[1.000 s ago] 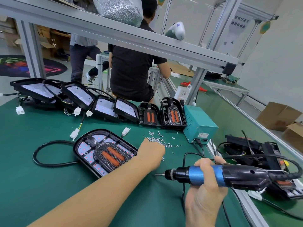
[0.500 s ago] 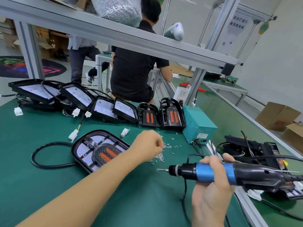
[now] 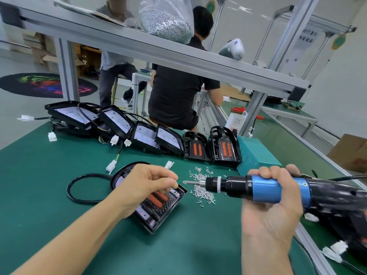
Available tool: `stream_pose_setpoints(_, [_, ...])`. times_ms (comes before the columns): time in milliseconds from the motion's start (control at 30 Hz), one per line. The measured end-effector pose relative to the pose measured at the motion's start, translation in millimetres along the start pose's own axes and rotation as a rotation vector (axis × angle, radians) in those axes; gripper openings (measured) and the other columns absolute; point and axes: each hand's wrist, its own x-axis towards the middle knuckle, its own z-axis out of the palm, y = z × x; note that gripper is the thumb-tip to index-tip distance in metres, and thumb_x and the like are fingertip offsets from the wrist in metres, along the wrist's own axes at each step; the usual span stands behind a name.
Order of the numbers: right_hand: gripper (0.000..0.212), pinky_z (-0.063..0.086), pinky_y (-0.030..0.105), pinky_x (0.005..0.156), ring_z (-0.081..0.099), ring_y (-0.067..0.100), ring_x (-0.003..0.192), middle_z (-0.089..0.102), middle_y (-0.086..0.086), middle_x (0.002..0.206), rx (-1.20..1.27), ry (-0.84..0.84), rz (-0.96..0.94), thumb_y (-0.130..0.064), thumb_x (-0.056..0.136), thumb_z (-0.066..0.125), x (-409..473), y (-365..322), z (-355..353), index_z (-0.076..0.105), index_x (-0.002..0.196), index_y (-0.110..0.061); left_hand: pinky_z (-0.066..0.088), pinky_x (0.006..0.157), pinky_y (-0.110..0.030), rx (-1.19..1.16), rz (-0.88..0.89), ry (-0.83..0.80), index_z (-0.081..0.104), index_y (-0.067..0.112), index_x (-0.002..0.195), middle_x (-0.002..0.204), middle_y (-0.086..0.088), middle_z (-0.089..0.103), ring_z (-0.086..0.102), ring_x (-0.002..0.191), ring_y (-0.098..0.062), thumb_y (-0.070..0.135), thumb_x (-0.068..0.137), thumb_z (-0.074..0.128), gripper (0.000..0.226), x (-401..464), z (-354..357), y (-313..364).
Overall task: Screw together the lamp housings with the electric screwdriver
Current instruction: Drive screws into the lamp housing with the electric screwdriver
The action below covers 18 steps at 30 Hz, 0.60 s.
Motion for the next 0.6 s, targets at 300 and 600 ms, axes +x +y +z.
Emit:
stream_pose_setpoints(300, [0.026,0.051,0.022,0.072,0.054,0.008,0.061,0.053,-0.008,0.064,-0.039,-0.052,0.014,-0.005,0.076,0.058,-7,14,15,0.054,0.091,-0.026,0.053,0.057,-0.022,-0.144,0.009,-0.012,0.075,0.007,0.077,0.077,-0.015,0.072,0.064,0.058,-0.019,0.013,0.067,0.073,0.012,-10,-9,-1])
stream_pose_setpoints(600, [0.025,0.051,0.022,0.073,0.055,0.009,0.062,0.053,-0.007,0.066,-0.064,-0.051,0.011,-0.004,0.077,0.058,-8,20,14,0.055,0.091,-0.025,0.051,0.059,-0.018,-0.154,0.04,0.001,0.075,0.007,0.077,0.074,-0.013,0.072,0.062,0.058,-0.014,0.011,0.065,0.073,0.012,-9,-9,-4])
